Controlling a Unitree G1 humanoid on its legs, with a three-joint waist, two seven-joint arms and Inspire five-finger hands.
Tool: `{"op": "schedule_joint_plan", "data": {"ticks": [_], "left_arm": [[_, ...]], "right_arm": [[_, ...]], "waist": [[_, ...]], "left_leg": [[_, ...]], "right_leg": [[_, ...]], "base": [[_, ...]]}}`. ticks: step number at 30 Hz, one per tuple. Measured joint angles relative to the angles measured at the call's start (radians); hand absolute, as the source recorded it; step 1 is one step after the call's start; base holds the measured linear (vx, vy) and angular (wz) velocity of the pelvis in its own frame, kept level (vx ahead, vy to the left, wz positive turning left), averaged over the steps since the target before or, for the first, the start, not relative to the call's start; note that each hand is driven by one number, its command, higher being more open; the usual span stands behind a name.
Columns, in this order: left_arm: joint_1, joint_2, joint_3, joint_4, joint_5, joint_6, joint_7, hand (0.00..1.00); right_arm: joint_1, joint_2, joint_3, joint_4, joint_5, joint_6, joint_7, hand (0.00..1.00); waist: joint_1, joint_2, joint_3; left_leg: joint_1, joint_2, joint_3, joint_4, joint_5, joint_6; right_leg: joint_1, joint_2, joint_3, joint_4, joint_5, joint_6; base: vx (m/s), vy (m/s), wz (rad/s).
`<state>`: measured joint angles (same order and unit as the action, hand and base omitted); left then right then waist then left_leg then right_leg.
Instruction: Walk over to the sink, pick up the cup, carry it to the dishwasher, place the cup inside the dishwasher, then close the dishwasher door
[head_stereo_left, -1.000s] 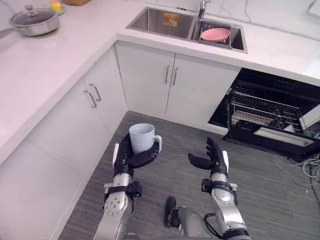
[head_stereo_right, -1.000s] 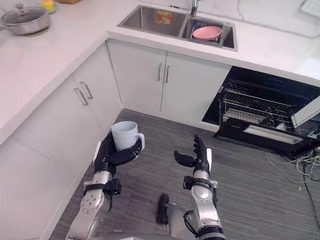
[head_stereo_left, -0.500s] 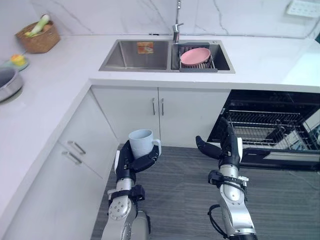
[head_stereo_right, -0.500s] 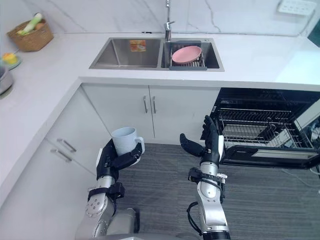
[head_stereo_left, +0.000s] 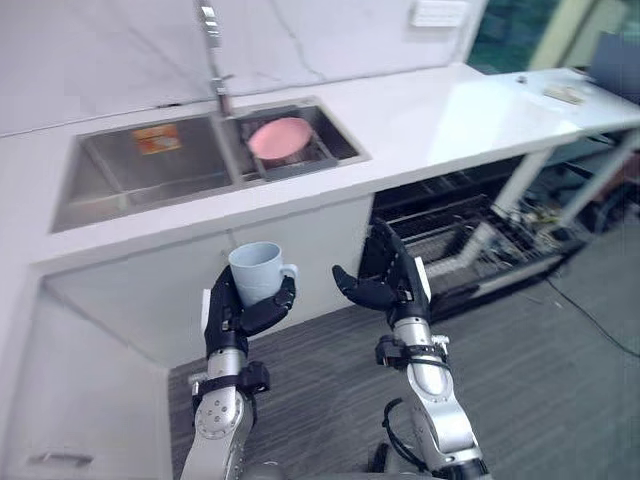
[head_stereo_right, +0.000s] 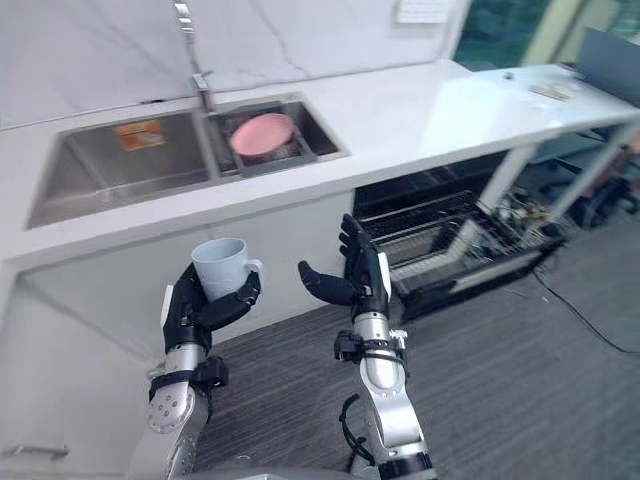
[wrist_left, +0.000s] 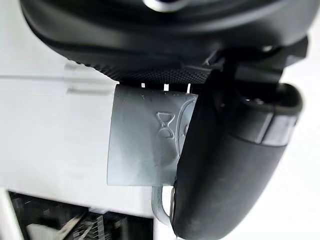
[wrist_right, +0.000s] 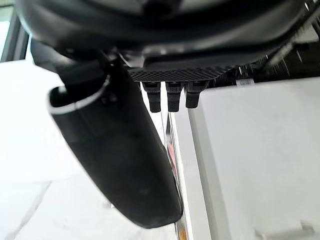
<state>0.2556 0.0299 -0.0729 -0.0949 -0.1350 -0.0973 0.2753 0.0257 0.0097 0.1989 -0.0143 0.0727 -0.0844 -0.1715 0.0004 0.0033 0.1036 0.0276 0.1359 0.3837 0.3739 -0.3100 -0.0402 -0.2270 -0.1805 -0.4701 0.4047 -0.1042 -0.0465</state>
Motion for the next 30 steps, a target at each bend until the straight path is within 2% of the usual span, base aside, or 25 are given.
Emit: {"op": "schedule_joint_plan", "data": {"ticks": [2,4,5,7,8,9,11,12,13,14,15,16,17,18,20,24,30], "left_arm": [[-0.002,-0.028,0.011,0.038,0.000,0.002,0.010,0.30],[-0.012,-0.044,0.012,0.062,0.001,0.002,0.008,0.30],[-0.015,-0.048,0.011,0.066,0.001,0.002,0.008,0.30],[-0.017,-0.055,0.011,0.067,0.001,0.002,0.008,0.30],[-0.017,-0.061,0.014,0.066,0.001,0.001,0.009,0.30],[-0.015,-0.063,0.027,0.066,0.000,0.000,0.009,0.30],[-0.029,-0.059,0.036,0.066,-0.002,-0.003,0.011,0.30],[-0.040,-0.058,0.040,0.066,-0.002,-0.003,0.011,0.30],[-0.042,-0.059,0.044,0.066,-0.002,-0.003,0.011,0.30],[-0.044,-0.058,0.048,0.067,-0.002,-0.003,0.011,0.30],[-0.044,-0.058,0.049,0.071,-0.001,-0.003,0.011,0.30],[-0.045,-0.057,0.049,0.071,-0.001,-0.003,0.012,0.30],[-0.045,-0.055,0.049,0.074,-0.001,-0.003,0.015,0.30],[-0.060,-0.032,0.049,0.092,-0.001,-0.003,0.023,0.30],[-0.092,-0.004,0.049,0.109,-0.001,-0.003,0.026,0.30],[-0.099,0.022,0.035,0.109,0.003,-0.003,0.014,0.30],[-0.118,0.032,0.019,0.109,0.017,-0.003,-0.011,0.30]], "right_arm": [[0.004,-0.041,-0.010,0.017,0.016,0.001,0.001,0.90],[0.016,-0.051,-0.042,0.027,0.018,0.001,0.001,0.90],[0.018,-0.050,-0.056,0.033,0.022,0.001,0.001,0.90],[0.028,-0.054,-0.059,0.032,0.024,0.001,0.002,0.90],[0.034,-0.061,-0.053,0.019,0.029,0.001,0.008,0.90],[0.043,-0.060,-0.039,0.002,0.046,0.001,0.016,0.90],[0.043,-0.055,-0.036,-0.022,0.062,-0.003,0.024,0.90],[0.041,-0.056,-0.037,-0.023,0.065,-0.004,0.028,0.90],[0.041,-0.057,-0.036,-0.022,0.070,-0.004,0.032,0.90],[0.041,-0.059,-0.036,-0.021,0.092,-0.004,0.040,0.90],[0.041,-0.061,-0.036,-0.020,0.106,-0.004,0.044,0.90],[0.040,-0.064,-0.036,-0.019,0.113,-0.004,0.047,0.90],[0.039,-0.072,-0.033,-0.012,0.132,-0.004,0.059,0.90],[0.042,-0.064,-0.029,0.006,0.137,-0.002,0.068,0.90],[0.039,-0.062,-0.024,0.006,0.158,-0.002,0.089,0.90],[0.034,-0.067,0.015,0.006,0.225,-0.002,0.147,0.90],[0.020,-0.076,0.097,0.005,0.315,-0.002,0.218,0.90]], "waist": [[-0.001,0.023,0.001],[-0.010,0.027,0.003],[-0.019,0.033,0.006],[-0.020,0.051,0.018],[-0.014,0.079,0.033],[-0.004,0.086,0.036],[0.007,0.090,0.032],[0.016,0.083,0.036],[0.019,0.080,0.038],[0.023,0.073,0.043],[0.028,0.070,0.045],[0.028,0.070,0.045],[0.035,0.076,0.041],[0.030,0.049,0.035],[0.019,0.020,0.029],[0.014,0.012,0.027],[0.012,0.001,0.016]], "left_leg": [[0.026,0.019,-0.026,-0.039,0.000,-0.005],[0.050,0.037,-0.038,-0.044,0.006,-0.014],[0.050,0.054,-0.052,0.011,0.007,-0.017],[0.015,0.102,-0.090,0.213,0.018,-0.034],[-0.022,0.148,-0.114,0.383,0.063,-0.032],[-0.073,0.169,-0.143,0.518,0.113,-0.031],[-0.164,0.137,-0.191,0.529,0.044,-0.033],[-0.208,0.100,-0.212,0.459,0.005,-0.024],[-0.224,0.081,-0.225,0.412,-0.001,-0.022],[-0.246,0.039,-0.266,0.303,-0.005,-0.026],[-0.250,-0.002,-0.317,0.175,0.010,-0.043],[-0.243,-0.020,-0.345,0.103,0.034,-0.045],[-0.216,-0.036,-0.368,0.000,0.196,-0.032],[-0.178,-0.053,-0.351,-0.032,0.209,0.014],[-0.148,-0.083,-0.342,-0.083,0.221,0.031],[-0.049,-0.117,-0.317,-0.188,0.242,0.055],[-0.007,-0.122,-0.313,-0.299,0.298,0.048]], "right_leg": [[0.027,0.062,0.022,-0.072,0.020,-0.006],[0.053,0.094,0.032,-0.098,0.017,-0.006],[0.086,0.113,0.036,-0.126,0.015,-0.004],[0.166,0.149,0.050,-0.177,0.016,-0.004],[0.229,0.182,0.069,-0.217,0.016,-0.005],[0.266,0.195,0.095,-0.245,0.003,-0.024],[0.265,0.190,0.129,-0.259,0.000,-0.028],[0.266,0.178,0.152,-0.267,0.000,-0.027],[0.267,0.172,0.161,-0.268,-0.002,-0.025],[0.272,0.161,0.183,-0.268,-0.003,-0.015],[0.281,0.151,0.204,-0.266,0.005,0.012],[0.285,0.147,0.216,-0.264,0.001,0.021],[0.297,0.152,0.244,-0.262,-0.006,0.040],[0.315,0.136,0.265,-0.274,-0.009,0.055],[0.323,0.104,0.269,-0.284,-0.009,0.055],[0.367,0.075,0.287,-0.299,-0.005,0.062],[0.367,0.075,0.302,-0.328,0.003,0.075]], "base": [[0.23,-0.052,-0.60],[0.20,-0.050,-0.37],[0.15,-0.037,-0.22],[0.19,-0.028,-0.30],[0.20,0.010,-0.52],[0.19,0.037,-0.68],[0.17,0.041,-0.53],[0.15,0.043,-0.40],[0.19,0.082,-0.52],[0.22,0.120,-0.55],[0.22,0.143,-0.56],[0.24,0.181,-0.66],[0.25,0.193,-0.56],[0.29,0.219,-0.40],[0.19,0.142,-0.01],[0.15,0.081,-0.08],[0.02,-0.025,-0.03]]}}
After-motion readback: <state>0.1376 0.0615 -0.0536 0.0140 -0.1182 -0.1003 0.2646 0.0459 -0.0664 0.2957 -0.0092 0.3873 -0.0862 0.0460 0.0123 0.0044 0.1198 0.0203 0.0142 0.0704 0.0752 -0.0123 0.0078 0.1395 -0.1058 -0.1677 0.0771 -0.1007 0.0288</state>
